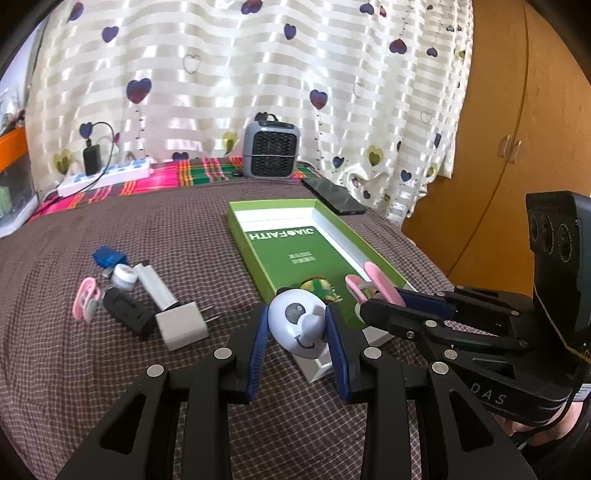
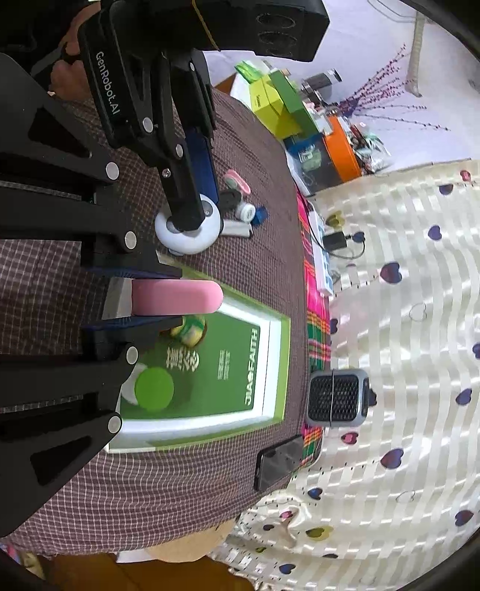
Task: Organize rigid objects
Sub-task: 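Lower the pink clip into the box with the right tool while the left tool releases the panda toy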
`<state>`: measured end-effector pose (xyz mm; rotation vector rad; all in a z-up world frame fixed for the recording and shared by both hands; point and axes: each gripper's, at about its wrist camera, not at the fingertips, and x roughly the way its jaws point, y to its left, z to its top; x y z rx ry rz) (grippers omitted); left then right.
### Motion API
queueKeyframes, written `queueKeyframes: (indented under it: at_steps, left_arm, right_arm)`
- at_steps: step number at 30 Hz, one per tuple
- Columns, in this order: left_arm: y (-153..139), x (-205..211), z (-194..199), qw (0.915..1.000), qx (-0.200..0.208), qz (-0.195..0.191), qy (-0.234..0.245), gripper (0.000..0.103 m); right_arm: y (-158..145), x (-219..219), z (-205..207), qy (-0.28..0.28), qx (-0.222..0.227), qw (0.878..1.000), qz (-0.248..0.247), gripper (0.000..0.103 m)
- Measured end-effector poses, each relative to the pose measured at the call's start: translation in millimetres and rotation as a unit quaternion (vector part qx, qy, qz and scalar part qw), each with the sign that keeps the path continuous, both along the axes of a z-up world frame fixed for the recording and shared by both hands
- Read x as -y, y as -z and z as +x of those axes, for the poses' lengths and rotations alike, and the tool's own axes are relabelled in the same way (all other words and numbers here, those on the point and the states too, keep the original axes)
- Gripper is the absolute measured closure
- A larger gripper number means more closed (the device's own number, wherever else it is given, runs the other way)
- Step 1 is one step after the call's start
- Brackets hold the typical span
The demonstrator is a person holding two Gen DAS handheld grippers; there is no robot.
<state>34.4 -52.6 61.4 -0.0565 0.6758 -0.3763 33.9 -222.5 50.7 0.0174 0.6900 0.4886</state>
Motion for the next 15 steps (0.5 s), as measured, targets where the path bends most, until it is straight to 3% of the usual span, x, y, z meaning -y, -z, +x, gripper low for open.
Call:
queueKeyframes:
  at_steps: [15]
  left_arm:
    - [11.6,17.8,21.7,0.9997,-0.016,-0.002,0.016,0.073]
  right_arm:
    - [16.1,24.7,20.2,0.039,-0.024,0.999,-0.001,0.084]
